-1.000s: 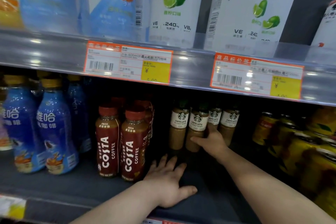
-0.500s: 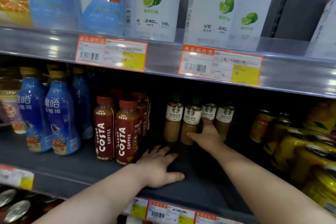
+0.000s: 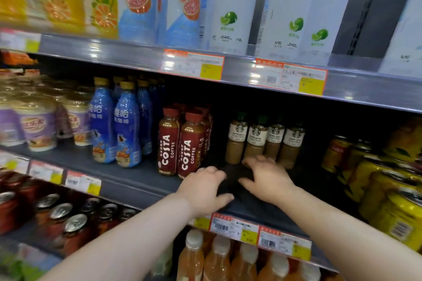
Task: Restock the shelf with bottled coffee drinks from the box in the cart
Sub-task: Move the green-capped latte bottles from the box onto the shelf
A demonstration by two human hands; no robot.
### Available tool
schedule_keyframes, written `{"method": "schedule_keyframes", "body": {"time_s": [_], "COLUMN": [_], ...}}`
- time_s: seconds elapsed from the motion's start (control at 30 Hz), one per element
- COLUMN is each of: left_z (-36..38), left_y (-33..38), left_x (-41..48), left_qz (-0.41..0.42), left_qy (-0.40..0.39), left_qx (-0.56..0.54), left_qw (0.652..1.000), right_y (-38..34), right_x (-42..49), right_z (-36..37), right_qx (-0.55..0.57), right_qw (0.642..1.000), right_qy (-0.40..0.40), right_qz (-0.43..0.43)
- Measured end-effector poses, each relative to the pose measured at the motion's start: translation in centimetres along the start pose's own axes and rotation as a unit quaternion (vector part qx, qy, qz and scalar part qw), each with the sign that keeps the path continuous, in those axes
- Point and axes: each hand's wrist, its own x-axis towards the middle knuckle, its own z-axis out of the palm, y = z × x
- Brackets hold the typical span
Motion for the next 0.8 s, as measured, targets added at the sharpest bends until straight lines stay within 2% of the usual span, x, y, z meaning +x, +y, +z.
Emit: {"method": "schedule_keyframes", "body": {"time_s": [0.17, 0.37, 0.8], "left_z": [-2.6, -5.8, -9.9], "left_y": [-4.4, -12.1, -22.8], "left_x": [-7.4, -19.5, -44.1], "left_qz": [-0.064, -0.199, -0.434], "left_qy": [0.024, 0.017, -0.007], "left_qx": [0.033, 0.088, 0.089], "left_qw": [0.997, 0.976, 0.896], "right_y": [-7.5, -19.7, -45.7], "right_x": [-2.5, -5.1, -11.7], "right_z": [-0.4, 1.0, 4.9], "right_qx": [0.020, 0.024, 0.056], "right_qw": [0.998, 0.988, 0.931], "right_qy": [0.002, -0.017, -0.089], "right_qz": [-0.056, -0.152, -0.350]}}
